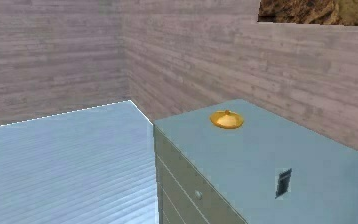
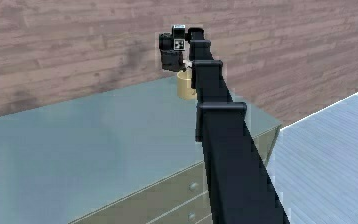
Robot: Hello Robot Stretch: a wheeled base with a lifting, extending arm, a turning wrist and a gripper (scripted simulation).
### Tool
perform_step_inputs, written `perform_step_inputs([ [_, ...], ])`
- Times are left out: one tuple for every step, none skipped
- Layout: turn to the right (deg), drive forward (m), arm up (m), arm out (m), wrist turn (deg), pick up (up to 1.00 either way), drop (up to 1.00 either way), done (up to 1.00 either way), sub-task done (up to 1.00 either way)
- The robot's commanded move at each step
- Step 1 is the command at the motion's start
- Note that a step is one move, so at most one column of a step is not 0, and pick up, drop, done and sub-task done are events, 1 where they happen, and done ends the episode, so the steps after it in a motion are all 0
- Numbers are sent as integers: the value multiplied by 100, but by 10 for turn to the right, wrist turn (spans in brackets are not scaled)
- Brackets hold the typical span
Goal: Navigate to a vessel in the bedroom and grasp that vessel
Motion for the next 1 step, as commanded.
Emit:
perform_step_inputs([
  [0,0,-10,0,0,0,0,0,0],
])
